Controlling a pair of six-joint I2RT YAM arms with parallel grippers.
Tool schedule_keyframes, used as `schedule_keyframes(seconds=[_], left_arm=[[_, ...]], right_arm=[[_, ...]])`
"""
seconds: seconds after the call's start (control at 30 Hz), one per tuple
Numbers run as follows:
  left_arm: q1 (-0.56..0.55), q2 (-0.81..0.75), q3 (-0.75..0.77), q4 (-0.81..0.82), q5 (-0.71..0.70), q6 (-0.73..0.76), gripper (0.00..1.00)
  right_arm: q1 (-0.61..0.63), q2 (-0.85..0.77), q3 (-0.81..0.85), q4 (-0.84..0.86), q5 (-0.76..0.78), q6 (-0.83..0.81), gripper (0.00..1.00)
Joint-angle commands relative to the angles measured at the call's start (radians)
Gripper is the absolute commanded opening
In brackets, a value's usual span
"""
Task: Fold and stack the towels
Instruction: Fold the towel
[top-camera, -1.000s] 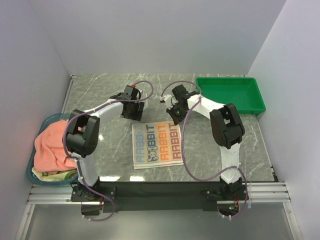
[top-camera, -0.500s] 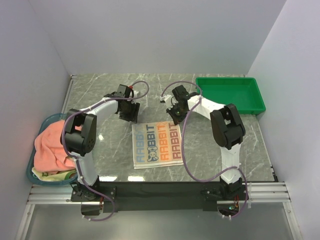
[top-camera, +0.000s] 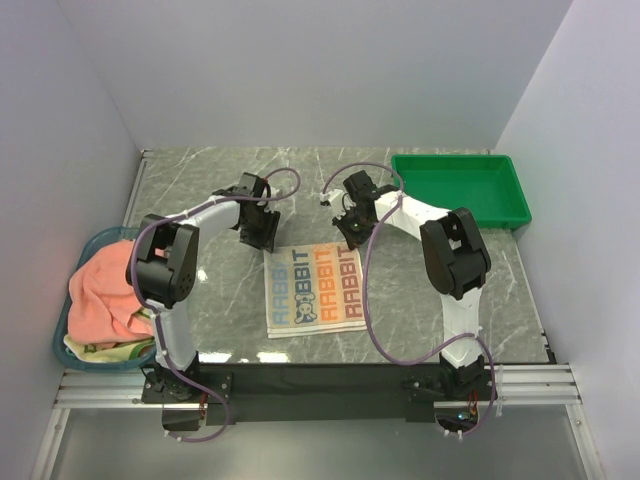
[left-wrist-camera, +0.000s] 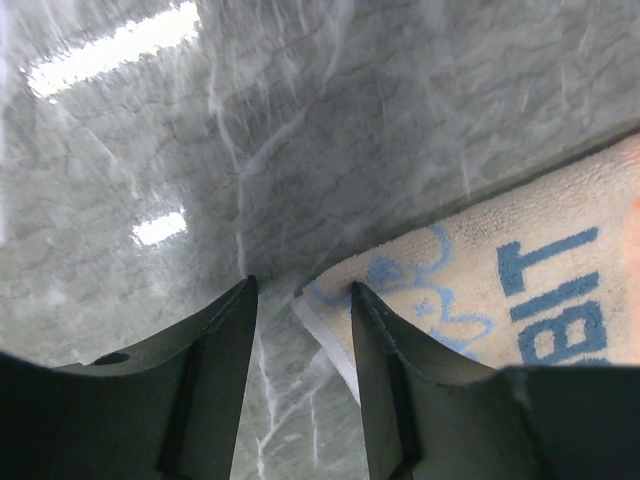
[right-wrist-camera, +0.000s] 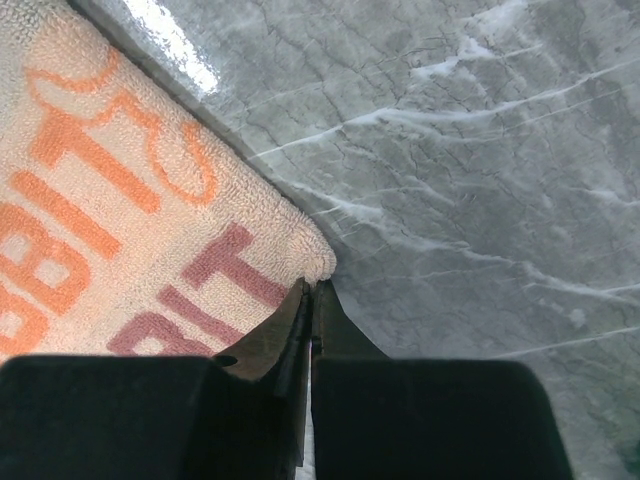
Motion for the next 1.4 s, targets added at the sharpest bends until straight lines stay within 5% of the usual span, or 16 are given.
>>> schedule_keyframes(seconds=[0.0, 0.57, 0.97, 1.37], left_arm=[[-0.012, 0.021, 0.011, -0.020, -0.027, 0.011, 0.48], [-0.086, 0.058, -0.052, -0.058, -0.138, -0.046, 0.39], [-0.089, 0.099, -0.049, -0.057, -0.183, -0.050, 0.01], [-0.057, 0.056, 0.063, -0.006, -0.309, -0.044, 0.01]], right_arm=[[0.018, 0.031, -0.046, -0.007, 0.029, 0.010, 0.00], [0.020, 0.007, -0.072, 0.026, 0.032, 0.028, 0.00], [0.020, -0.013, -0.087, 0.053, 0.050, 0.044, 0.00], [0.007, -0.095, -0.053, 0.145, 0.150, 0.079, 0.00]])
